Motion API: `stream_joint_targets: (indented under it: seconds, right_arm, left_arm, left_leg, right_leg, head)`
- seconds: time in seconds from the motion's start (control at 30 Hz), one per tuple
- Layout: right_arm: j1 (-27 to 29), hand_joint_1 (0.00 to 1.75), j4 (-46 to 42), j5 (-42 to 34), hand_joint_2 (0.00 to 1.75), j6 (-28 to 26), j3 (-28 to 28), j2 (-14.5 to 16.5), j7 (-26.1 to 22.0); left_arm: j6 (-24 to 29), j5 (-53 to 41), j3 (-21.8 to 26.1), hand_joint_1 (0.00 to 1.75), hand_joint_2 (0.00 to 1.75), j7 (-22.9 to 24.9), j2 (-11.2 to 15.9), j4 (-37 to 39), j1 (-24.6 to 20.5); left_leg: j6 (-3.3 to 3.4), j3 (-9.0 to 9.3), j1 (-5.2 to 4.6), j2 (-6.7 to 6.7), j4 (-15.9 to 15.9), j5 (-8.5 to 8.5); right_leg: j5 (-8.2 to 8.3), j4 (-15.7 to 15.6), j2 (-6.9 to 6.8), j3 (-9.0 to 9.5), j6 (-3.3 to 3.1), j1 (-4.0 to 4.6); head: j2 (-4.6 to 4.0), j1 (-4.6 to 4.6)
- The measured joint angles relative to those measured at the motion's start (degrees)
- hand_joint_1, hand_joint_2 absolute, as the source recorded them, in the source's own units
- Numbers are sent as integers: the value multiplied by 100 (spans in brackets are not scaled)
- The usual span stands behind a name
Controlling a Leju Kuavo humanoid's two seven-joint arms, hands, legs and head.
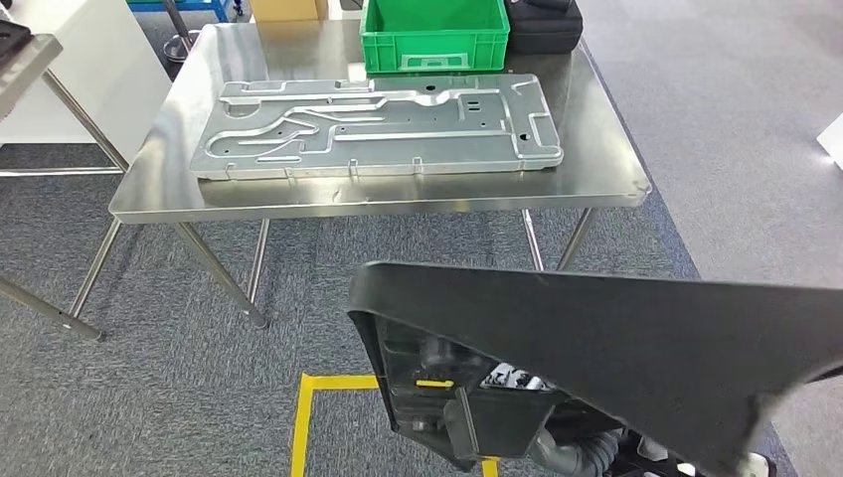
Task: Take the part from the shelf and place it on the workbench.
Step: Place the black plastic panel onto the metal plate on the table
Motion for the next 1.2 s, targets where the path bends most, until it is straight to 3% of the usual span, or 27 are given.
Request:
stream_joint_targets:
  seconds: [0.07,0.13,0.27,0.33,0.4,0.47,0.5,0.53,0.6,0.63,0.67,0.77,0.83,0.93,0.97,1.0,1.03,1.1,1.13,1.17,1.2]
  right_arm:
    - [40,173,94,56,175,356,-329,74,0]
    - [46,173,185,86,175,515,-577,144,0]
    - [13,173,320,123,175,622,-858,241,-3]
    - [-51,173,379,184,175,633,-929,292,-4]
    - [-78,173,432,246,175,574,-938,351,-8]
    - [-73,173,484,285,175,480,-926,395,-8]
    - [-84,173,514,298,175,429,-918,416,-8]
    - [-106,173,551,306,175,377,-905,438,-8]
    - [-150,173,629,302,175,290,-875,475,-9]
    - [-160,173,662,292,175,257,-859,487,-9]
    - [-159,173,686,271,175,236,-847,495,-9]
    - [-148,173,711,183,175,242,-838,509,-11]
    - [-138,173,713,135,175,308,-865,516,-15]
    - [-114,173,734,106,175,480,-942,558,-15]
    - [-109,173,756,102,175,542,-972,586,-15]
    - [-109,173,783,98,175,590,-1002,623,-15]
    - [-114,173,808,92,175,622,-1036,664,-15]
    - [-132,173,835,81,175,639,-1128,746,-15]
    - [-146,173,834,78,175,631,-1188,783,-14]
    - [-172,173,804,73,175,611,-1277,825,-13]
    - [-208,173,756,65,175,589,-1387,866,-14]
  left_arm:
    - [5,-11,4,0,0,10,10,0,8]
    - [14,-12,15,0,0,12,17,0,6]
    - [25,-8,37,0,0,2,21,0,-1]
    - [33,-5,47,0,0,-13,21,0,-15]
    - [40,-3,60,0,0,-21,21,0,-19]
    - [45,-1,77,0,0,-24,21,0,-8]
    - [48,-1,84,0,0,-24,20,0,-2]
    - [52,0,90,0,0,-25,19,0,-1]
    - [58,0,105,0,0,-26,7,1,-2]
    - [61,0,116,0,0,-30,0,2,-10]
    - [62,0,127,0,0,-37,-7,2,-14]
    - [58,-4,143,0,0,-73,-5,0,-17]
    - [48,-9,148,0,0,-101,-1,-3,-26]
    - [34,-28,165,0,0,-123,5,-4,-27]
    - [30,-42,171,0,0,-125,7,-4,-16]
    - [27,-57,173,0,0,-126,8,-4,-6]
    - [25,-74,174,0,0,-128,9,-4,-2]
    - [23,-106,176,0,0,-138,10,-4,1]
    - [23,-125,177,0,0,-147,9,-3,0]
    - [23,-141,179,0,0,-167,9,-3,3]
    - [23,-154,180,0,0,-191,9,-2,5]
  left_leg:
    - [25,137,-4,12,-694,551]
    - [88,243,-35,31,-1131,850]
    - [251,368,-46,15,-1231,816]
    - [308,487,-35,4,-1279,780]
    - [341,565,-38,-3,-1289,708]
    - [344,674,-43,-21,-1289,608]
    - [337,750,-44,-32,-1289,549]
    - [325,839,-46,-42,-1290,484]
    - [289,998,-54,-61,-1297,356]
    - [261,1050,-59,-69,-1301,302]
    - [227,1097,-62,-77,-1302,269]
    - [117,1151,-61,-74,-1220,262]
    - [76,970,-51,-48,-859,226]
    - [18,270,-23,-15,115,-150]
    - [-5,78,-12,-9,272,-259]
    - [-20,-10,-4,-6,226,-251]
    - [-27,-15,2,-3,6,-105]
    - [-6,85,7,1,-699,530]
    - [14,121,0,5,-965,756]
    - [49,139,-8,7,-1112,930]
    - [83,134,-21,7,-1146,972]
  right_leg:
    - [-126,5,3,166,38,2]
    - [-237,7,7,258,107,9]
    - [-288,162,7,297,234,6]
    - [-375,656,6,22,273,-9]
    - [-629,1385,7,-507,305,-21]
    - [-800,1723,6,-912,323,-33]
    - [-721,1616,5,-984,317,-35]
    - [-501,1341,5,-974,299,-33]
    - [148,632,5,-858,221,-1]
    - [351,399,6,-814,183,20]
    - [464,281,10,-792,148,41]
    - [428,176,26,-655,57,33]
    - [390,87,23,-502,-2,7]
    - [262,54,21,-343,-35,0]
    - [204,54,28,-277,-32,-1]
    - [146,55,34,-203,-27,-4]
    - [85,55,40,-119,-15,-8]
    - [-41,66,45,46,27,-11]
    - [-97,86,50,96,54,-7]
    - [-153,106,55,115,91,-2]
    - [-198,117,60,118,129,4]
  head:
    - [0,3]
    - [0,6]
    - [0,10]
    - [0,16]
    - [0,20]
    - [0,20]
    - [0,21]
    - [0,21]
    - [0,18]
    - [0,17]
    - [0,17]
    - [0,20]
    - [0,6]
    - [0,-10]
    - [0,-10]
    - [0,-10]
    - [0,-11]
    - [0,-10]
    - [0,-10]
    - [0,-8]
    - [0,-9]
